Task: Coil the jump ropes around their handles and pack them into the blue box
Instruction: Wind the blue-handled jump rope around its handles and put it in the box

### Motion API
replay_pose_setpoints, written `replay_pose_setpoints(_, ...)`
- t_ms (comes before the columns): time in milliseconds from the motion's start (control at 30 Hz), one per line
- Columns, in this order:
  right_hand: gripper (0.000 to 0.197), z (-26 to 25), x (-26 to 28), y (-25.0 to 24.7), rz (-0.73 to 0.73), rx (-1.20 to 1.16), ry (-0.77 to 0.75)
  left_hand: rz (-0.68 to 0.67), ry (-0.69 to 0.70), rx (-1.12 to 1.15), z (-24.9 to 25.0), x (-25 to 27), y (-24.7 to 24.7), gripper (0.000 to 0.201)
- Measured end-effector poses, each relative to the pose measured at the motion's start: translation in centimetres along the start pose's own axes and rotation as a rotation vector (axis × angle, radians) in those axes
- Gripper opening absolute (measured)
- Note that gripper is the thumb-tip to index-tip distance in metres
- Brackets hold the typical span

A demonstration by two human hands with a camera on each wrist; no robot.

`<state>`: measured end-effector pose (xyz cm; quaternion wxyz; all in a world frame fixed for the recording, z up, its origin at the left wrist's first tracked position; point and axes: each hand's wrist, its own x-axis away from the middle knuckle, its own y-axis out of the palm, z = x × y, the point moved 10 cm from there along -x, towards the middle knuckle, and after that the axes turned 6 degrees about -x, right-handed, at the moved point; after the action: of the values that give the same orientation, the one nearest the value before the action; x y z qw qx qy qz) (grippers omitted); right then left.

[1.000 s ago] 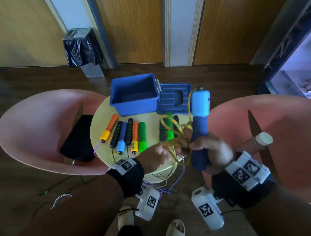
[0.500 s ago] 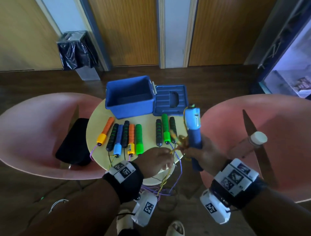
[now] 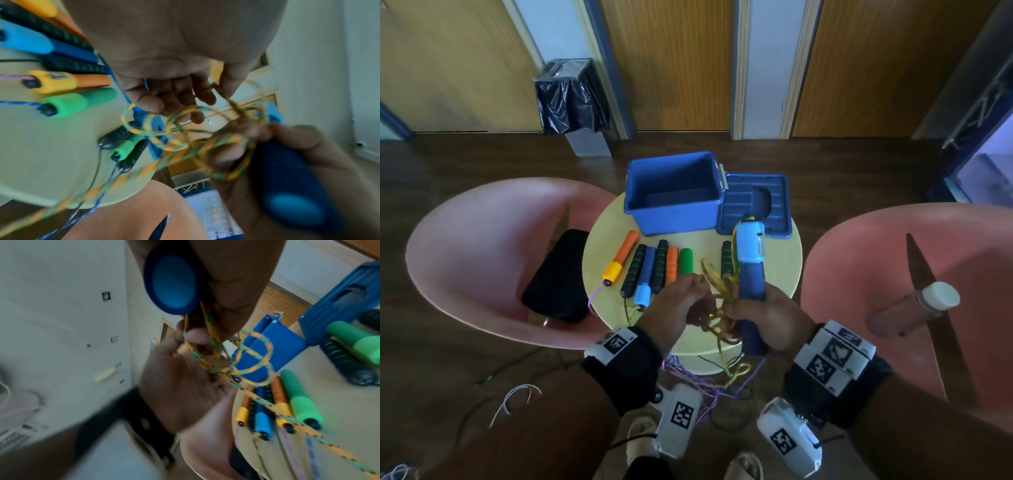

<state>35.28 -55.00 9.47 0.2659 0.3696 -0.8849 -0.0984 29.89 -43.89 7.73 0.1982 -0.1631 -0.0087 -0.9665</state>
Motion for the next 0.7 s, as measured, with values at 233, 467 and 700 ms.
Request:
replay_pose_setpoints(233,0.020,-4.5,0.0,4.8,-0.125,-0.320,-0.112,0.070,-0.159,-0.140,-5.7,1.4,-1.6,0.008)
replay_pose_setpoints(467,0.017,-7.8,0.1,3.4,-0.037,-0.294,-0.296,-0.339,-0.329,-0.701,-13.5,4.1,-1.2,0.021)
replay_pose_setpoints(700,0.029,-4.7,-0.9,-2.2,0.212,-0.034,-0.273,-0.308,-0.219,-0.877,-14.7,5.3,-3.9,0.010)
